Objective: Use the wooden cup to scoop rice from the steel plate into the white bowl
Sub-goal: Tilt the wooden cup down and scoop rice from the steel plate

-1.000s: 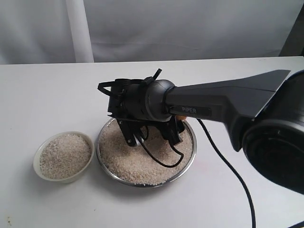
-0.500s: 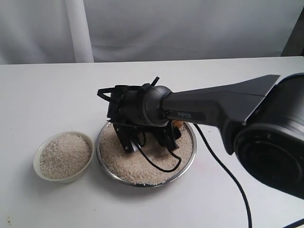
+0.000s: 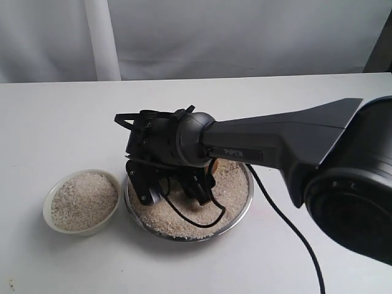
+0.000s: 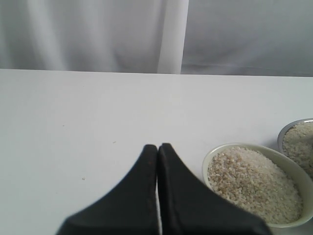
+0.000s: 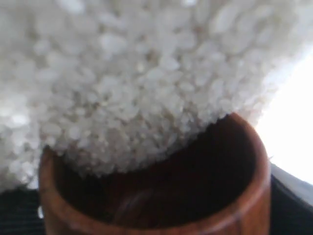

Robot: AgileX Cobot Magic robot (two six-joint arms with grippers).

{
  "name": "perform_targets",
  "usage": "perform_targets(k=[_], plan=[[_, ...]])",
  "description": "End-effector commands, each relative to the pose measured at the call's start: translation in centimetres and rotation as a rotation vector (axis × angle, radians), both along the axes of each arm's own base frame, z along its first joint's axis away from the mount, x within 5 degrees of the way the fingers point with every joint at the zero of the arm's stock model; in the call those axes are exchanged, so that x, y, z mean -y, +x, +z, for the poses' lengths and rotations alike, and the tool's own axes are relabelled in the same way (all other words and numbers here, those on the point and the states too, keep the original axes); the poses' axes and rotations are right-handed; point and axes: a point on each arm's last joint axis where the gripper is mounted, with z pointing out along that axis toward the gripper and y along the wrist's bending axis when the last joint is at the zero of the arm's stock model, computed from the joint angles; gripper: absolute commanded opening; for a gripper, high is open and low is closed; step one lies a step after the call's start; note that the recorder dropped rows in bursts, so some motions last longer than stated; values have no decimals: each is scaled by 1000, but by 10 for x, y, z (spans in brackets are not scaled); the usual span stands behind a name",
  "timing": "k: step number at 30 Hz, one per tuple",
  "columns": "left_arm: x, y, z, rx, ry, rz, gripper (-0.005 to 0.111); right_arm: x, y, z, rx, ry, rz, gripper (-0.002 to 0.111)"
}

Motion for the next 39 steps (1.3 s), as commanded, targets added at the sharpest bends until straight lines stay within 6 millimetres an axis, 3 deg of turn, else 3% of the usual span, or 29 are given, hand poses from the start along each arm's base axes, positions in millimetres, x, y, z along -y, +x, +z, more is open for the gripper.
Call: perform_targets(k=[1,10,18,28,39], plan=[[0,0,3,19,-7,-4,0,-6,-6,7,-37,91,-20,0],[0,0,3,19,-7,-4,0,-10,-10,8,-66,188,-95,0],[0,0,3,19,-7,-4,0,-12,-13,26,-77,294,-147,0],[0,0,3,19,-7,-4,0,4,-15,14,-107,313,-249,0],[0,0,3,19,-7,-4,0,16,-23,21,-119,544,-296,0]])
